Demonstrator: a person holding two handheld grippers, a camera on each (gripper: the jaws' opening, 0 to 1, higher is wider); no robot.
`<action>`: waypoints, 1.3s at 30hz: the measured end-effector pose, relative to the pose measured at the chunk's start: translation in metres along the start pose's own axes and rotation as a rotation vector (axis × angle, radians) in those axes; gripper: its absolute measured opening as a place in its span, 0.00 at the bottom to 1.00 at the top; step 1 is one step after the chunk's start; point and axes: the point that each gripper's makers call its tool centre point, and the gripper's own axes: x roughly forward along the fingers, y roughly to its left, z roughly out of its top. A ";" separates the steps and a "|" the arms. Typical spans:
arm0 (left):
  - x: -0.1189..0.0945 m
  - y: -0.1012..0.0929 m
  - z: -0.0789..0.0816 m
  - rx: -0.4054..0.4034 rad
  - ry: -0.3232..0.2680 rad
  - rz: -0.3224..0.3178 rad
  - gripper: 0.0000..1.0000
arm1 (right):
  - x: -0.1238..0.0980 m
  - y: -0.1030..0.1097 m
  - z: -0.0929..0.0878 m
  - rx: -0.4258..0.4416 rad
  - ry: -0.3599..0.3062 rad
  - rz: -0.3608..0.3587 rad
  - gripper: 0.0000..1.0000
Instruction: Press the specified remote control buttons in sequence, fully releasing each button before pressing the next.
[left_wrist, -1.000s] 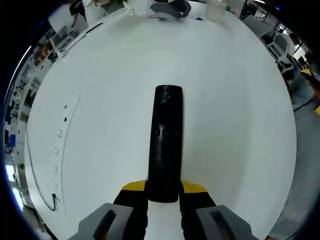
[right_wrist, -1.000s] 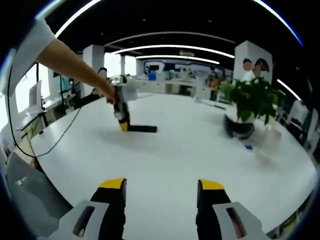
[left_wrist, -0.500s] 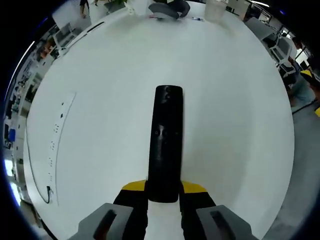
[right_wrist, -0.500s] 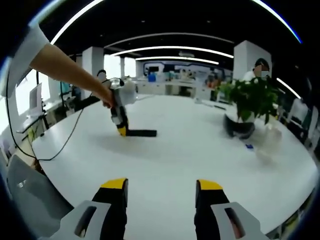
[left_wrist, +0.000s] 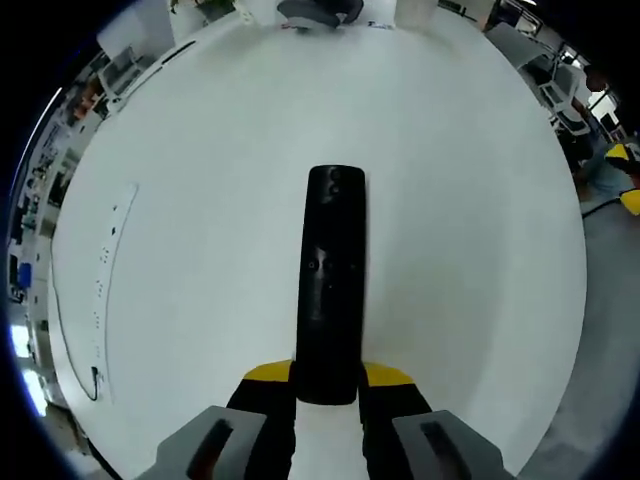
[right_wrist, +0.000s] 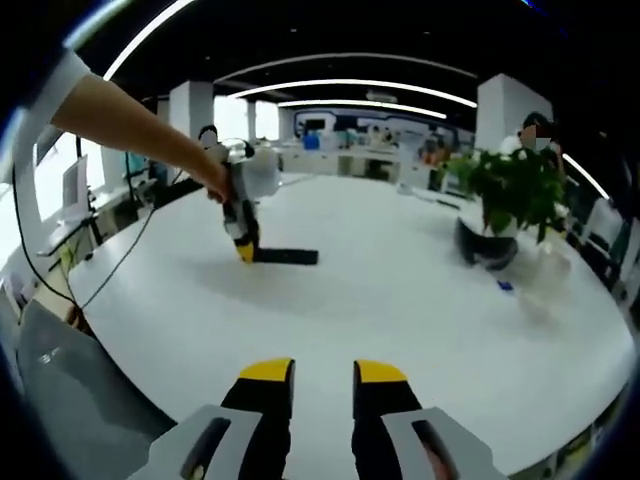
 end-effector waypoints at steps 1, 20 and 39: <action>-0.001 -0.002 -0.001 -0.001 -0.008 -0.002 0.22 | -0.001 0.001 0.000 0.007 0.001 0.007 0.16; -0.003 -0.038 -0.009 -0.006 -0.002 -0.003 0.22 | 0.000 0.010 -0.012 -0.005 0.087 0.056 0.00; -0.004 -0.077 -0.016 0.022 -0.010 -0.007 0.22 | 0.005 0.017 -0.023 0.000 0.156 0.103 0.00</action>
